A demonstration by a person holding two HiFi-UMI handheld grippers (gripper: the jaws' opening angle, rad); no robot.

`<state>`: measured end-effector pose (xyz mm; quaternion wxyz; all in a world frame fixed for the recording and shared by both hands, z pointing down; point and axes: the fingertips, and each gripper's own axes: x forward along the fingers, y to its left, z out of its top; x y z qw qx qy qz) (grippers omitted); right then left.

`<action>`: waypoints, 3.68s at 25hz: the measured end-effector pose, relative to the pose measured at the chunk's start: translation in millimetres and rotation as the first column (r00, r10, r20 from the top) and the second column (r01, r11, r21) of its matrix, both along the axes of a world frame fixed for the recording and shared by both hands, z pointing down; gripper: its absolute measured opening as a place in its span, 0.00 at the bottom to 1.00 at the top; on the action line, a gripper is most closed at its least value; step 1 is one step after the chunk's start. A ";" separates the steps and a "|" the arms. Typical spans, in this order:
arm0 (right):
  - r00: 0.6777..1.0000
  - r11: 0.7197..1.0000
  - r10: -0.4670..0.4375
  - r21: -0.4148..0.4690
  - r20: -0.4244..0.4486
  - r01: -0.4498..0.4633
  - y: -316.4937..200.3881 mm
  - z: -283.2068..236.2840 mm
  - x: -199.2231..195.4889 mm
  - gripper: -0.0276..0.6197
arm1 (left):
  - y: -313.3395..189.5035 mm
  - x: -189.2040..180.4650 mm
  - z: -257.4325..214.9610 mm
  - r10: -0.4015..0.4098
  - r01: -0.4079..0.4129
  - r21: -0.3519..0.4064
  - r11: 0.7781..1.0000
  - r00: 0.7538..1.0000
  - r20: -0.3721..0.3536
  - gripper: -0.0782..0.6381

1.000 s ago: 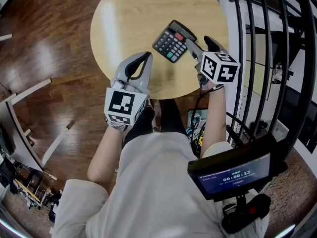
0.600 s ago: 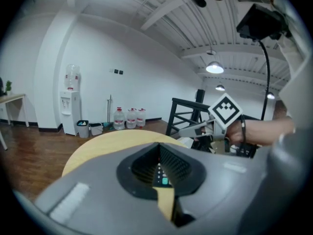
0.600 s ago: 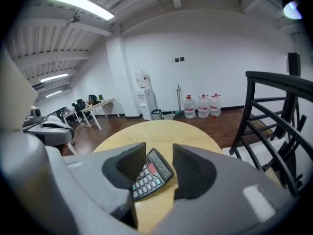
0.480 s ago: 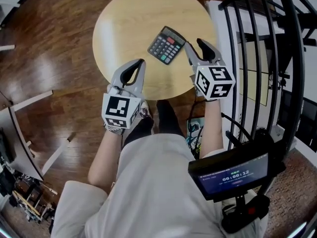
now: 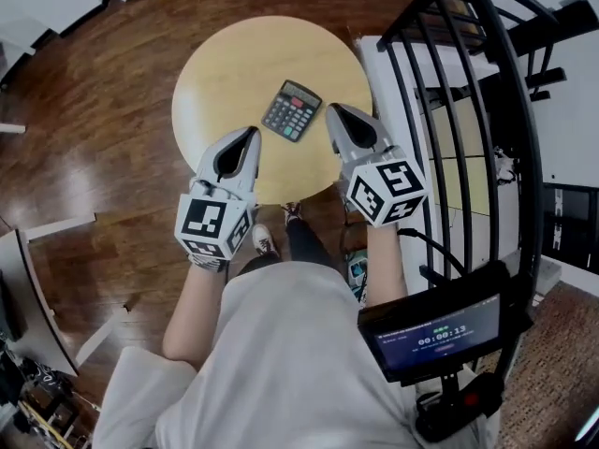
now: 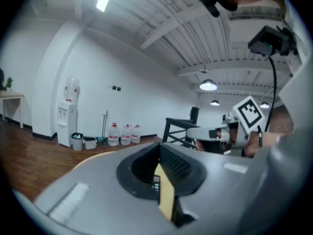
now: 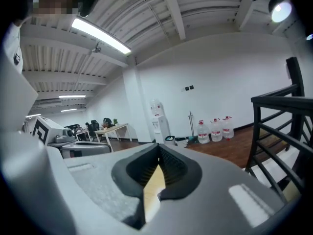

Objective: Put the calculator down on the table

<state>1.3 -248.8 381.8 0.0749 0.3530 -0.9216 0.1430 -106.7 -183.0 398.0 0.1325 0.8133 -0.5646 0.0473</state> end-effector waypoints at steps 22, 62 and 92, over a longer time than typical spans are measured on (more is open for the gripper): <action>0.984 0.974 0.178 0.145 -0.027 -0.172 104.4 -84.9 35.8 0.05 | 80.3 -14.9 -101.8 0.083 -0.078 0.215 0.974 0.996 -0.014 0.12; 0.987 0.982 0.157 0.105 -0.011 -0.155 113.1 -93.6 56.4 0.05 | 86.1 17.6 -105.9 0.089 -0.117 0.214 0.970 0.986 0.138 0.12; 0.972 0.973 0.229 -0.007 -0.050 -0.230 190.2 -41.8 97.2 0.05 | 142.8 35.5 -58.1 0.139 -0.166 0.161 0.973 0.977 0.164 0.12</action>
